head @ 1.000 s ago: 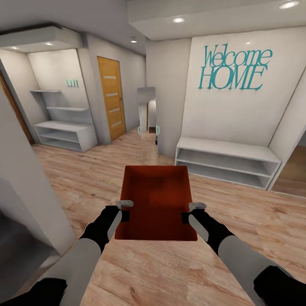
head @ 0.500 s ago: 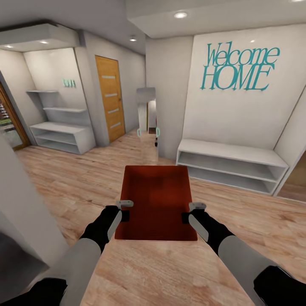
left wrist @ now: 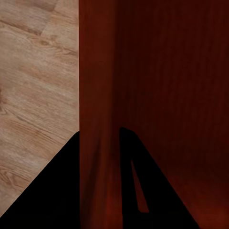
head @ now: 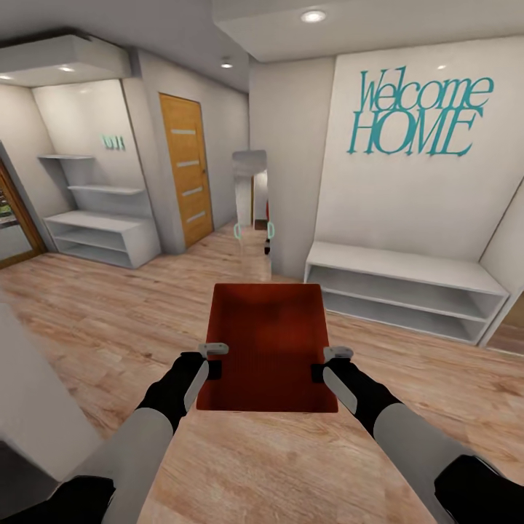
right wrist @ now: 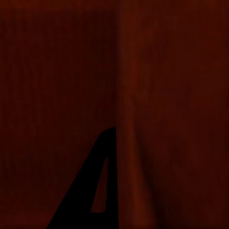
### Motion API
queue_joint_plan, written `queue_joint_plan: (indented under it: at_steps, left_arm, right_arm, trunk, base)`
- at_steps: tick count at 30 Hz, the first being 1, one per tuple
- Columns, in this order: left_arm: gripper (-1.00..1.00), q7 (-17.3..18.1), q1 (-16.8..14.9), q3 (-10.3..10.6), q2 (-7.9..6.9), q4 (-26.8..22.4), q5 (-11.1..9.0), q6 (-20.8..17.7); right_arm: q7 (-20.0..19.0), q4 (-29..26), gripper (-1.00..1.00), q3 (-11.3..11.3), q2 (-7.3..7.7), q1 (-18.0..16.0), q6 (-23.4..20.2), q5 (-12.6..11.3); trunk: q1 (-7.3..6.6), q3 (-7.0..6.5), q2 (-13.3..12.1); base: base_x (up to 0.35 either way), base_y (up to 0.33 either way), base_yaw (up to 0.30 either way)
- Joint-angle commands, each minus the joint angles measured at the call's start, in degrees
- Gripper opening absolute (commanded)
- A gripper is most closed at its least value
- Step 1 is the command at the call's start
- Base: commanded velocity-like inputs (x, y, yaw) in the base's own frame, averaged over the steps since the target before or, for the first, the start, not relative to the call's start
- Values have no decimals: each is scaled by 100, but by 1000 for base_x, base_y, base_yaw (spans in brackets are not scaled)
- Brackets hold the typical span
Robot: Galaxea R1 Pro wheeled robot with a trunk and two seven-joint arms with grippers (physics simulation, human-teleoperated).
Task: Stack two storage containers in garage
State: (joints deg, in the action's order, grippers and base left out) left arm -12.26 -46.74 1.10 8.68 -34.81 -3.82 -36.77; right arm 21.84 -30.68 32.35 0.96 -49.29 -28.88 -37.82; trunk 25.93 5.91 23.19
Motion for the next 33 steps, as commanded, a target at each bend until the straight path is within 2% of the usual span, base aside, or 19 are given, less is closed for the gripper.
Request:
queue_joint_plan:
  at_steps: [1,33]
  left_arm:
    - [-100,-84,-2,-31,-7,-9,206,-67]
    - [-100,-84,-2,-31,-7,0,201,-67]
  right_arm:
    - [365,-17,-100,-124,273,-10,480,214]
    - [346,-17,-100,-133,281,-10,480,214]
  trunk:
    - [7,12,13]
    - [7,12,13]
  base:
    - [323,0,0]
    - [323,0,7]
